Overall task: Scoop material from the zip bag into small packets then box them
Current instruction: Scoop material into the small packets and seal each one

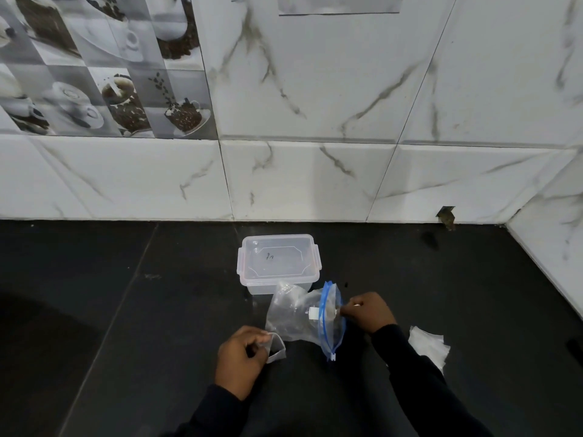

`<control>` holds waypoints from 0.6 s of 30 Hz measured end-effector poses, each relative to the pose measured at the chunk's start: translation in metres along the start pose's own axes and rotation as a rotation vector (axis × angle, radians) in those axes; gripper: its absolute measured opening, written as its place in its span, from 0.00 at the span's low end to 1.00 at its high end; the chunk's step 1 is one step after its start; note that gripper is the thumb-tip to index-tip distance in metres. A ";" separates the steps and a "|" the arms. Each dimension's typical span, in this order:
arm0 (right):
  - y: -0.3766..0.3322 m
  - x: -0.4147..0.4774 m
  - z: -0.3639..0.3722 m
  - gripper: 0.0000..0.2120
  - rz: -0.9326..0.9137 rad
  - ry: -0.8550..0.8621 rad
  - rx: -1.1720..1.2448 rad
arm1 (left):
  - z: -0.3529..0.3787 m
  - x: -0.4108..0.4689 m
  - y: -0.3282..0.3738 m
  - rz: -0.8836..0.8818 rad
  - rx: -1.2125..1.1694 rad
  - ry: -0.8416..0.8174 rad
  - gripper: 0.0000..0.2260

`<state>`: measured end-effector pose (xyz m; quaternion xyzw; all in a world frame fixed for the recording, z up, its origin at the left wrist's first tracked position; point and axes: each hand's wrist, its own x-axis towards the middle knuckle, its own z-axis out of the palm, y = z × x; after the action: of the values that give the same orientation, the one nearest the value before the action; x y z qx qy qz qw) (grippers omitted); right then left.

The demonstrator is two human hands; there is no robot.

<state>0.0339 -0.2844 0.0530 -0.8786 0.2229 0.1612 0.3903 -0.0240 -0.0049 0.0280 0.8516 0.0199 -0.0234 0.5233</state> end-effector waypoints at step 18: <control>-0.069 -0.095 -0.082 0.06 -0.543 0.203 0.379 | -0.001 0.041 0.123 0.150 0.113 -0.200 0.10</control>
<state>-0.0019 -0.2802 0.1922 -0.8293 0.0449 -0.0812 0.5511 0.0240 -0.0593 0.1355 0.8724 -0.0976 -0.0699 0.4739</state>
